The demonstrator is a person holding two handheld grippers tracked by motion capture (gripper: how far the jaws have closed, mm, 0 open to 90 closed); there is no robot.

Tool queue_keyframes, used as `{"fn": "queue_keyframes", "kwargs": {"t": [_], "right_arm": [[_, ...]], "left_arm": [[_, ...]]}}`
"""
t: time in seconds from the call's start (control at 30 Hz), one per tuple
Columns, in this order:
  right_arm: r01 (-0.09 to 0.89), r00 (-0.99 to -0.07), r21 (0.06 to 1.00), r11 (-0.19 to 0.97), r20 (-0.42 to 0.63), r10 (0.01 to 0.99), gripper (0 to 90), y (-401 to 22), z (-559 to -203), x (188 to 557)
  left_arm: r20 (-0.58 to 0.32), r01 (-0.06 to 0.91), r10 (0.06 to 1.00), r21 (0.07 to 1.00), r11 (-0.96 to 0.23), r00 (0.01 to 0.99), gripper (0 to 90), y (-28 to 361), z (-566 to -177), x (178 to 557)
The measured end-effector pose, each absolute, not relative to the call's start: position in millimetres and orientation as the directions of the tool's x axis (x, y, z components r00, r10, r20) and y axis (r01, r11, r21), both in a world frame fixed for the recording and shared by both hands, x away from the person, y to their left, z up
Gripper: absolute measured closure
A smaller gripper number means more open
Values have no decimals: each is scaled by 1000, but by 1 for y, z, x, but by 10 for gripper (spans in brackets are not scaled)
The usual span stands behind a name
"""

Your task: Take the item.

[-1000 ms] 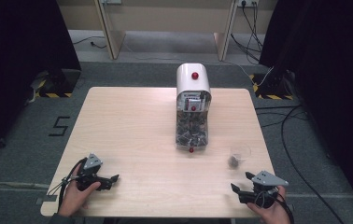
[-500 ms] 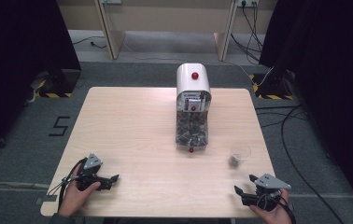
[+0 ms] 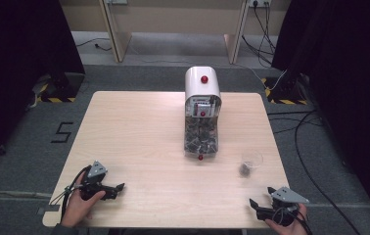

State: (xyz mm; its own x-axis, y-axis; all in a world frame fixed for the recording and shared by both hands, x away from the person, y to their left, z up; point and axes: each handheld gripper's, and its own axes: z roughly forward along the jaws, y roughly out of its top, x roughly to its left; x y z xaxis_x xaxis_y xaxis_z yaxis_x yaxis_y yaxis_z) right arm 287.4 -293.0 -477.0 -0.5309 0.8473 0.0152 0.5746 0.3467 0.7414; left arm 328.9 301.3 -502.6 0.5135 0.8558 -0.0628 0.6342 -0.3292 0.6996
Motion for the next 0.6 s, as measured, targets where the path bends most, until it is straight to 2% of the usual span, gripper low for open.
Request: {"fn": "queue_keyframes", "kwargs": {"t": [0.33,0.6], "right_arm": [[580,-517,740,340,12,856,152,-301,-488,282],[551,-535,761,343,7,845,49,-299,-494,281]], "left_arm": [[-63,634,856,699,-329,513,0,301,-503,329],[-63,634,856,699,-329,514,0,301,-503,329]]}}
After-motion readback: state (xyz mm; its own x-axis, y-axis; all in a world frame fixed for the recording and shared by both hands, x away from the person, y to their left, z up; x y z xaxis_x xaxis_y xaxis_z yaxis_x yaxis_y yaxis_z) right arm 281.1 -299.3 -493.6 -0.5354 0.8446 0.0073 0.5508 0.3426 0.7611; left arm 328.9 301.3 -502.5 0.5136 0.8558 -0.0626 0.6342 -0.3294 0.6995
